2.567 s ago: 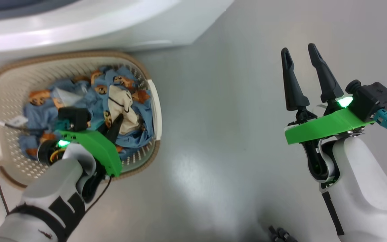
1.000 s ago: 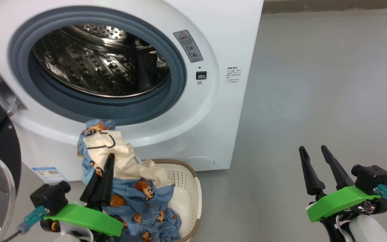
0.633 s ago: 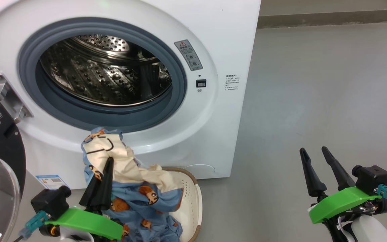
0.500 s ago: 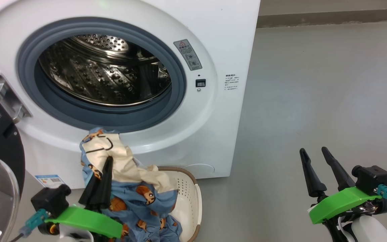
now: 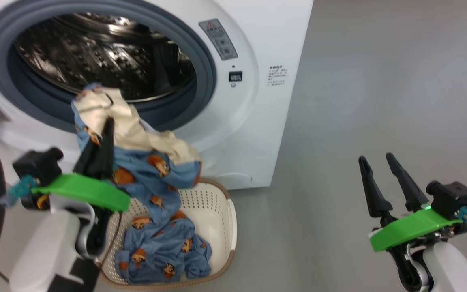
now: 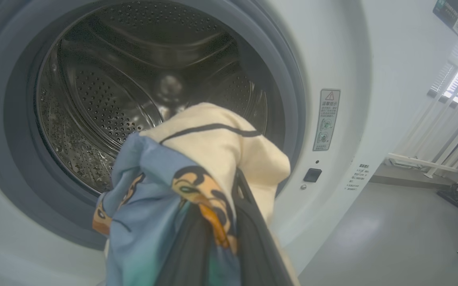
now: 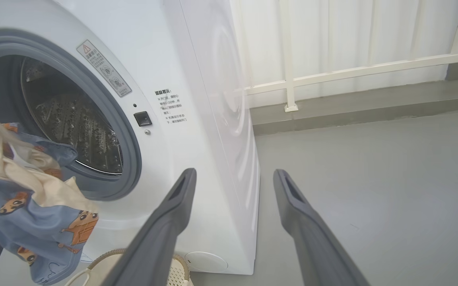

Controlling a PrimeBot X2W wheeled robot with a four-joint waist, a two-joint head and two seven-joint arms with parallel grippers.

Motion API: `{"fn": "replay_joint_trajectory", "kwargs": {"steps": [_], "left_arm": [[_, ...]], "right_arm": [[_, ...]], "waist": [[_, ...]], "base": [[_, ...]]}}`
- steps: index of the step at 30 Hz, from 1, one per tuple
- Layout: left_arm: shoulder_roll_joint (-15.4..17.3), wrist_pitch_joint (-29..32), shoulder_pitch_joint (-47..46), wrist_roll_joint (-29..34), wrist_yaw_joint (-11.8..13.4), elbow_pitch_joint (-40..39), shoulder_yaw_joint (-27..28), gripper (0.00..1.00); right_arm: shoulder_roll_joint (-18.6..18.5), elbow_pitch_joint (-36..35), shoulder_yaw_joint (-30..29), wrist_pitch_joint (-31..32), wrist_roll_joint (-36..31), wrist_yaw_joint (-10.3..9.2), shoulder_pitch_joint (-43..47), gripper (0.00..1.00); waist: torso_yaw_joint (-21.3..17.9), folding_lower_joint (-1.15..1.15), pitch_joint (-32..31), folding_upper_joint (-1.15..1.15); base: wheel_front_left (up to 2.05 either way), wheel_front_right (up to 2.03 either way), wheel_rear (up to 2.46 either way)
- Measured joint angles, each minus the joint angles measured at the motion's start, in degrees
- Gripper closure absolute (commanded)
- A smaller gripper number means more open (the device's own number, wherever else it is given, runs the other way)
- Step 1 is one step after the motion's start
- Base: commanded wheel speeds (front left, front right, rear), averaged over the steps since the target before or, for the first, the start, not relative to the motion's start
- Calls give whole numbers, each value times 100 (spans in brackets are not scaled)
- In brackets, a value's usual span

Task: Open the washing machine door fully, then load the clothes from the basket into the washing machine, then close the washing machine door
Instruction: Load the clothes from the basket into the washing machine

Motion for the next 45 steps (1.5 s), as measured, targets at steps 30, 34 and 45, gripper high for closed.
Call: {"fn": "replay_joint_trajectory", "kwargs": {"steps": [30,34,45], "left_arm": [[790,-24,-3990,323,-51,2279,125,100],[858,-24,-4235,464,-51,2296,197,100],[672,-32,-4395,1437,-40,1113,1516,100]], "right_arm": [[609,-678,-76,-1,-405,0,-800,0],[641,-693,-63,-1,-405,0,-802,0],[730,-654,-47,-1,-404,0,-890,0]], "waist": [[-761,0,2758,0],[-941,0,2959,0],[-1223,0,3118,0]], "base": [[0,0,0],[0,0,0],[0,0,0]]}}
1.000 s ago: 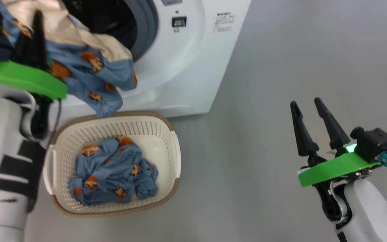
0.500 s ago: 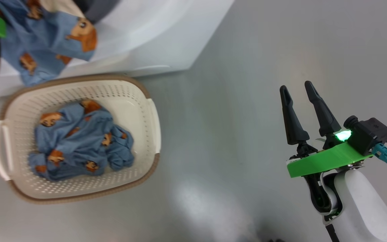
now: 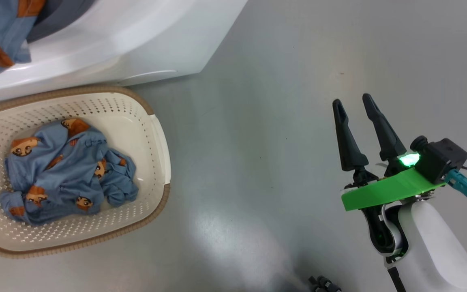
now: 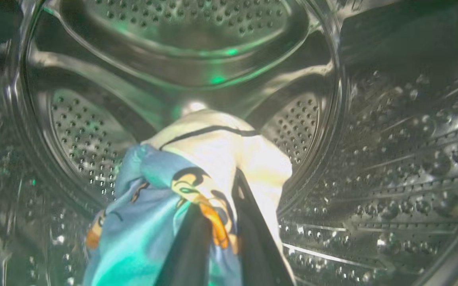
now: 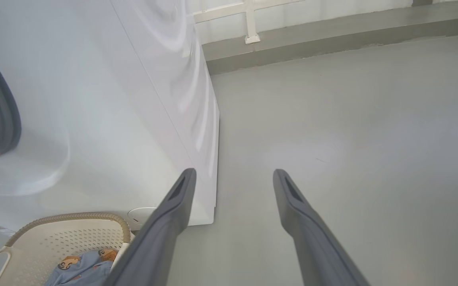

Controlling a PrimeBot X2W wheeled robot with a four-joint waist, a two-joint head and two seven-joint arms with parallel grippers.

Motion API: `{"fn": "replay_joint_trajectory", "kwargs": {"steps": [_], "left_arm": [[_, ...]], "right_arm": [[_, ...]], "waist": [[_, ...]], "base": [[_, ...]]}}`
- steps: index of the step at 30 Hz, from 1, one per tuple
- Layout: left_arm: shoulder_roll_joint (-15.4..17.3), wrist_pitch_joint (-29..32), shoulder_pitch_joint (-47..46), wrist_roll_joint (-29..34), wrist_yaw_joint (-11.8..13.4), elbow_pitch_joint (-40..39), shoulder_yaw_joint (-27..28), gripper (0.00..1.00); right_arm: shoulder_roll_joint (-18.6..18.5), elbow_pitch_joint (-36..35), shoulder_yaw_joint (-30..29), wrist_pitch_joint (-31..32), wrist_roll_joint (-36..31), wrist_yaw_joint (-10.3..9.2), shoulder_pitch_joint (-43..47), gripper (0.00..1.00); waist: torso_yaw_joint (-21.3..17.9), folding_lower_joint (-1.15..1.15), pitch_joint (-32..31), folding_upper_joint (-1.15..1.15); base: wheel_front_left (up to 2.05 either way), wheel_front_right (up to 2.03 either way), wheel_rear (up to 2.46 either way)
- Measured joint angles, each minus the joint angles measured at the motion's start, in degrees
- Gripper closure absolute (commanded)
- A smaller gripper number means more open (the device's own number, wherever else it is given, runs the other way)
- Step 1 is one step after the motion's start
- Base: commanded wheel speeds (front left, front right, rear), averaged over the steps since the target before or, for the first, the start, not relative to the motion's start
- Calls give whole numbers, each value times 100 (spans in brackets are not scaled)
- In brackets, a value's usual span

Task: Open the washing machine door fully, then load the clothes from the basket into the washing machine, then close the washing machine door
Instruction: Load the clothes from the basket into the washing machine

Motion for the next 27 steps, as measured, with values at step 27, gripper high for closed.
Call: {"fn": "replay_joint_trajectory", "kwargs": {"steps": [27], "left_arm": [[-660,2,1031,-93,-11,1622,-420,0]], "right_arm": [[-118,331,18,0,68,0,-26,0]], "waist": [[323,0,-872,0]], "base": [[0,0,0]]}}
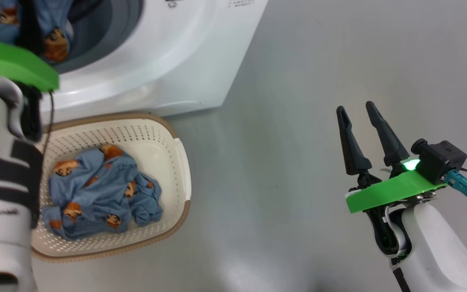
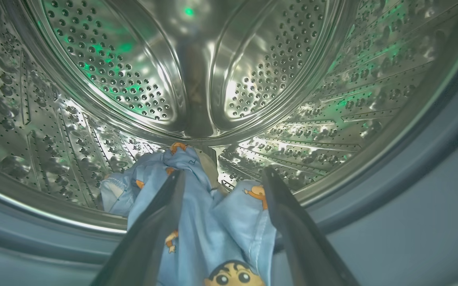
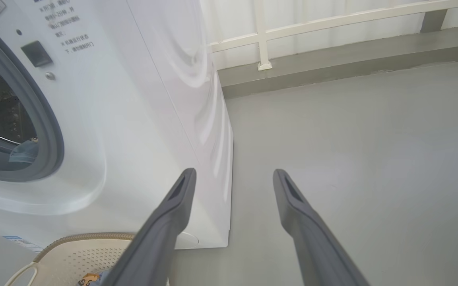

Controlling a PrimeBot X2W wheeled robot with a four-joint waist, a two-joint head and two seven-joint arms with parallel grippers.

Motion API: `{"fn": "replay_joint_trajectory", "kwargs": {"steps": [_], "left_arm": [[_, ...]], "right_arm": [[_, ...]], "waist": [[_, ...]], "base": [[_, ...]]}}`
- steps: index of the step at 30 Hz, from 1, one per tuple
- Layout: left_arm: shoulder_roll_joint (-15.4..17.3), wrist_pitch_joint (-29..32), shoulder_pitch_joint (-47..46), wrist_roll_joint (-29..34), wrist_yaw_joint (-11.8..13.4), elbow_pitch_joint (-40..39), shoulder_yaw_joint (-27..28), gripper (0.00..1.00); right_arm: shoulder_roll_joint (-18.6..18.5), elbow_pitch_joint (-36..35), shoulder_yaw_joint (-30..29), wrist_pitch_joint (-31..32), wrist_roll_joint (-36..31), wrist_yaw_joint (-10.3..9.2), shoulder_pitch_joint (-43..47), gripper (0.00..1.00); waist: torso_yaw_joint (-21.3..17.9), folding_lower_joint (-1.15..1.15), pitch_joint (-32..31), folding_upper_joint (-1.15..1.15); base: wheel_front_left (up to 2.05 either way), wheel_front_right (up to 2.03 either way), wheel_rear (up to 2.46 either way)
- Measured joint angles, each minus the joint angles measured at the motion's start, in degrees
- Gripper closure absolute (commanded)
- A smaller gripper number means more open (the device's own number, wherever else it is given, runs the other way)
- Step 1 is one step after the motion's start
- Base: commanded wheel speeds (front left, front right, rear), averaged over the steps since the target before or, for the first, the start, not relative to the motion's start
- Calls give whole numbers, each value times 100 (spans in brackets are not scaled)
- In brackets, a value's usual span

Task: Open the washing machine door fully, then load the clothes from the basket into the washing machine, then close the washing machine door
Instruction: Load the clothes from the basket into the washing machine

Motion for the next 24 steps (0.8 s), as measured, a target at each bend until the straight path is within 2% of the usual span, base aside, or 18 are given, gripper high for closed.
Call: {"fn": "replay_joint_trajectory", "kwargs": {"steps": [12,24], "left_arm": [[-191,0,1511,-214,0,-962,-238,0],[-410,4,3123,-1,0,-2131,-189,0]], "right_arm": [[-187,250,23,0,63,0,96,0],[-285,469,89,1,233,0,567,0]], "waist": [[309,0,-837,0],[669,0,-1721,0]], "base": [[0,0,0],[0,0,0]]}}
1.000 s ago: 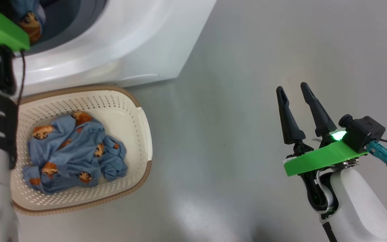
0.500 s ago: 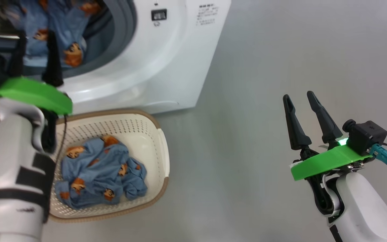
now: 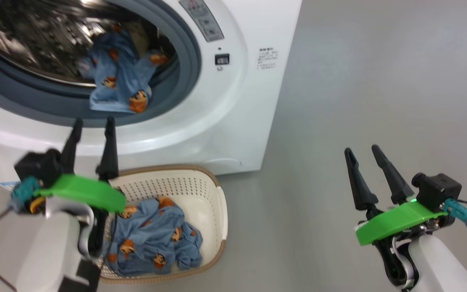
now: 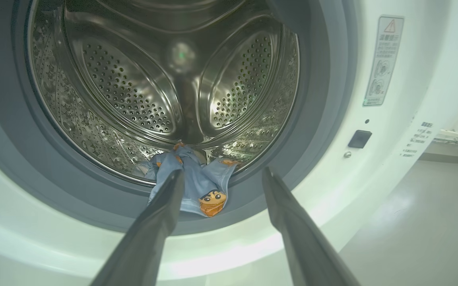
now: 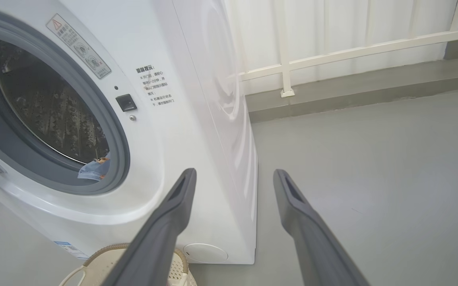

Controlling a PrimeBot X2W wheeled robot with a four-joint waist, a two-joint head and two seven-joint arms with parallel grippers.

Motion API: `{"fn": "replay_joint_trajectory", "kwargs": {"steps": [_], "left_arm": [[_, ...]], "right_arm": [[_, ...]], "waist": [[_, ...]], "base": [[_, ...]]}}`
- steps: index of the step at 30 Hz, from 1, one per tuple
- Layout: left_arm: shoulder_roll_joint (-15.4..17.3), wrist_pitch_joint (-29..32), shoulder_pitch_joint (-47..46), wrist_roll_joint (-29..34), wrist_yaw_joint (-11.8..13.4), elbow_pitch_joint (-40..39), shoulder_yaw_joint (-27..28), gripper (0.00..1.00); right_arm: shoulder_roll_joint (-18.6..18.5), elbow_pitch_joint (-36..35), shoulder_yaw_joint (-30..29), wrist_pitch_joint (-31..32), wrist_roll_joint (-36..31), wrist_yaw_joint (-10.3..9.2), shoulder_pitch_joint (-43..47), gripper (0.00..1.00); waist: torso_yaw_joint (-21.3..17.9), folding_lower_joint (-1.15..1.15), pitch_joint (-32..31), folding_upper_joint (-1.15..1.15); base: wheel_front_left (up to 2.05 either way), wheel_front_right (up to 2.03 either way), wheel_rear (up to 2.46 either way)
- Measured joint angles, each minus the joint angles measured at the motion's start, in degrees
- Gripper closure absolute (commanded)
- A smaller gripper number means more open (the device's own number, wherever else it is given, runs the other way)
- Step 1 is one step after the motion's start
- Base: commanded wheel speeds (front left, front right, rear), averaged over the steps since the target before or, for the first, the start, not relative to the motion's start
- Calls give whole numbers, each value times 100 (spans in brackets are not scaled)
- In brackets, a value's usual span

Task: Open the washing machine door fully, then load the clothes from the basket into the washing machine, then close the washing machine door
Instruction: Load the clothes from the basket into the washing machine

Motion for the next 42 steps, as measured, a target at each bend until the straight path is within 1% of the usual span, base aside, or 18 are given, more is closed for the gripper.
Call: {"fn": "replay_joint_trajectory", "kwargs": {"steps": [9,15,18,21,25,42], "left_arm": [[-155,1,1213,81,0,-732,234,0],[-192,1,1827,230,0,-1009,377,0],[-266,1,2035,318,0,-1135,509,0],[-346,1,2140,382,0,-1207,545,0],[-365,1,2171,402,0,-1276,601,0],[-483,1,2172,482,0,-1333,671,0]], "right_arm": [[-136,59,56,0,19,0,298,0],[-183,82,44,0,18,0,528,0],[-211,85,25,0,11,0,653,0],[-231,85,1,0,10,0,692,0],[-234,80,0,0,4,0,692,0],[-260,12,-4,0,-118,0,692,0]], "waist": [[242,0,-597,0],[401,0,-908,0],[478,0,-1028,0],[548,0,-1102,0],[586,0,-1142,0],[470,0,-1118,0]], "base": [[0,0,0],[0,0,0],[0,0,0],[0,0,0],[0,0,0],[0,0,0]]}}
